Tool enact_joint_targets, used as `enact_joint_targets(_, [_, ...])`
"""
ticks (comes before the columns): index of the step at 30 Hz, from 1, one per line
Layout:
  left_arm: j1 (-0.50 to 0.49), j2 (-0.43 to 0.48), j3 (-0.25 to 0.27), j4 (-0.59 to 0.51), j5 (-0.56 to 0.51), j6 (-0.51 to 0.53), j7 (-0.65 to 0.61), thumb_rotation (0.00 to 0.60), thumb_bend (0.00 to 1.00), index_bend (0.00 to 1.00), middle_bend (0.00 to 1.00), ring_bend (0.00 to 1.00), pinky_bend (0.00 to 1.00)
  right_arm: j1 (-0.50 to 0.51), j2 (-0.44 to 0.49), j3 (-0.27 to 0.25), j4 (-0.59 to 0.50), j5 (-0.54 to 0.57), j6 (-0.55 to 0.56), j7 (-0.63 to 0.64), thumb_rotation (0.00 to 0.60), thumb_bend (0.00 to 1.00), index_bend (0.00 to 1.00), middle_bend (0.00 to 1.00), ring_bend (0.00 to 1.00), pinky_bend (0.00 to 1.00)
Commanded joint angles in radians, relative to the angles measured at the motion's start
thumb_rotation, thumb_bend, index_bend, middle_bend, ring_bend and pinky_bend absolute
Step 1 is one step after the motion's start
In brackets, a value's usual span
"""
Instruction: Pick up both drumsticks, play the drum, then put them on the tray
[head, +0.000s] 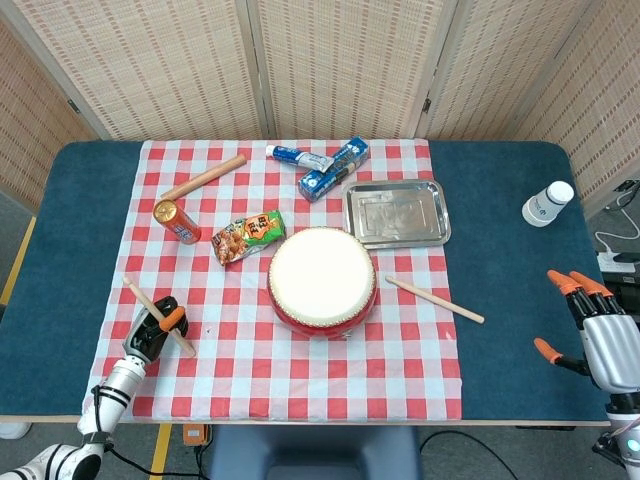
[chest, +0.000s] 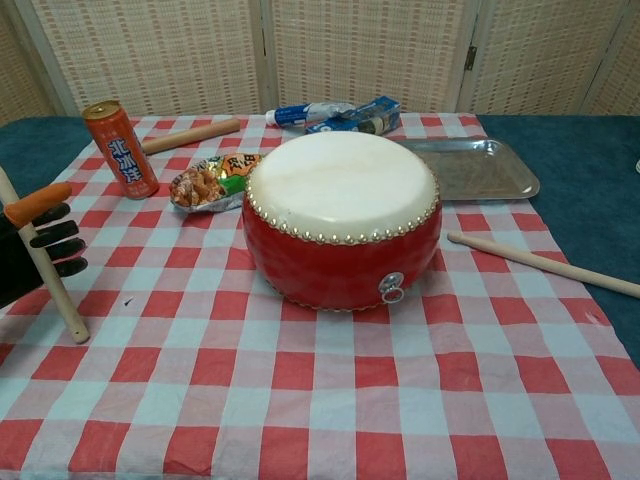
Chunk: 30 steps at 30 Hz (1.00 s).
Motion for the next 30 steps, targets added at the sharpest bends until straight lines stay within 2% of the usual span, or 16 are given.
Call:
enact_joint_targets(1, [0.035, -0.050, 0.014, -0.008, -0.001, 0.118, 0.181, 0.497, 0.17, 0.72, 0.85, 0.71, 0.71, -0.002, 0.000, -0.002, 0.001, -0.002, 0.002, 0.000, 0.600, 0.10, 0.12, 0.15, 0.08, 0.16])
enact_joint_targets(8, [0.050, -0.065, 0.063, 0.002, 0.069, 0.194, 0.280, 0.473, 0.17, 0.73, 0.85, 0.72, 0.71, -0.005, 0.001, -0.004, -0.002, -0.010, 0.010, -0.004, 0.600, 0.10, 0.12, 0.15, 0.08, 0.16])
enact_joint_targets(12, [0.058, -0.090, 0.088, 0.027, 0.093, 0.230, 0.320, 0.525, 0.17, 0.74, 0.87, 0.74, 0.73, -0.005, 0.000, -0.005, -0.005, -0.011, 0.012, -0.011, 0.600, 0.10, 0.13, 0.15, 0.08, 0.16])
enact_joint_targets(19, [0.062, -0.120, 0.121, 0.071, 0.114, 0.251, 0.344, 0.525, 0.17, 0.75, 0.89, 0.75, 0.75, -0.006, -0.002, -0.006, -0.007, -0.008, 0.011, -0.015, 0.600, 0.10, 0.13, 0.15, 0.08, 0.16])
enact_joint_targets(30, [0.057, -0.159, 0.150, 0.130, 0.135, 0.276, 0.390, 0.599, 0.18, 0.78, 0.90, 0.76, 0.76, -0.008, -0.001, -0.006, -0.011, -0.011, 0.016, -0.019, 0.600, 0.10, 0.13, 0.15, 0.09, 0.16])
